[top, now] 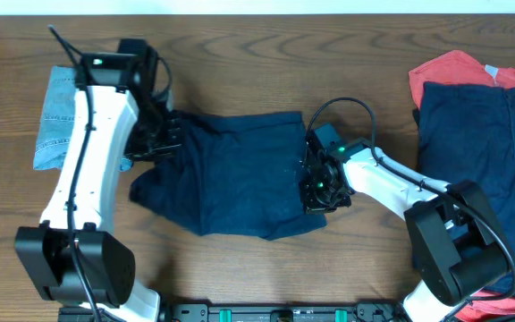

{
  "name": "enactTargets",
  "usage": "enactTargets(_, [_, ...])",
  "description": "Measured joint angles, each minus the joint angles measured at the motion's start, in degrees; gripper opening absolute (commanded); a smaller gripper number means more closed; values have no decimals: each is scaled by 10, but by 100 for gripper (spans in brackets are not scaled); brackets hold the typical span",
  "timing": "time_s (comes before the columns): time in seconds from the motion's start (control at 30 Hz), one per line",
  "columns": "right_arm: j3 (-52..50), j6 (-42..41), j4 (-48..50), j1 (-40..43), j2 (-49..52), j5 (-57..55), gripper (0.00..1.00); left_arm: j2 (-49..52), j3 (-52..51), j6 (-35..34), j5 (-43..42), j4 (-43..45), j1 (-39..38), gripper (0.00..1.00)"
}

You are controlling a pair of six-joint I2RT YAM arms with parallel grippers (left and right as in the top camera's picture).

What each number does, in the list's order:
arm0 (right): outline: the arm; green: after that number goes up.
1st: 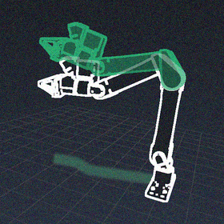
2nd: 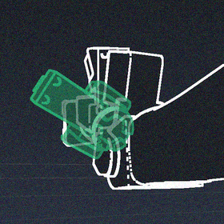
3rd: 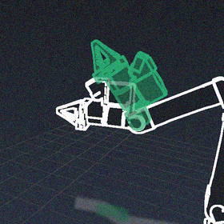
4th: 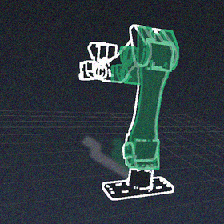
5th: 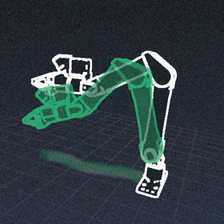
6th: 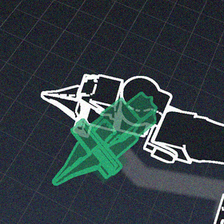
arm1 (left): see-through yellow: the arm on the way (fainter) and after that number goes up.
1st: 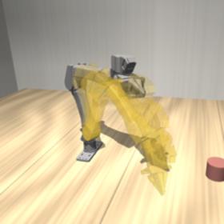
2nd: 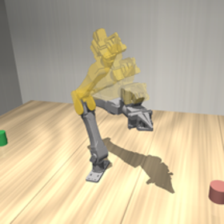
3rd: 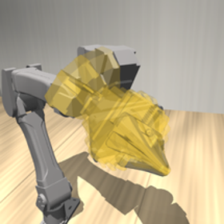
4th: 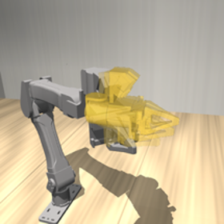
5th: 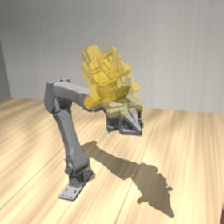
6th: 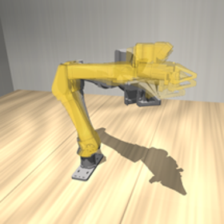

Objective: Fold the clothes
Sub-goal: 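Lift the shorts' left end with the left gripper and fold it rightward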

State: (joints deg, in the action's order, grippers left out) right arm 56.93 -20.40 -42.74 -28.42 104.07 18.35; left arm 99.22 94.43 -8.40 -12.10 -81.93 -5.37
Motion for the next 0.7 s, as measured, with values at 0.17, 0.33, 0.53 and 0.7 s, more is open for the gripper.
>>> enactTargets(0.17, [0, 0, 1, 0, 0, 1, 4, 0, 0, -50, -44, 51, -46, 12])
enactTargets(0.33, [0, 0, 1, 0, 0, 3, 4, 0, 0, -102, -61, 112, -95, 16])
enactTargets(0.53, [-1, 0, 2, 0, 0, 4, 5, 0, 0, -154, -66, 179, -155, 17])
enactTargets(0.7, [-1, 1, 1, 0, 0, 5, 5, 5, 0, -179, -50, 218, -197, 21])
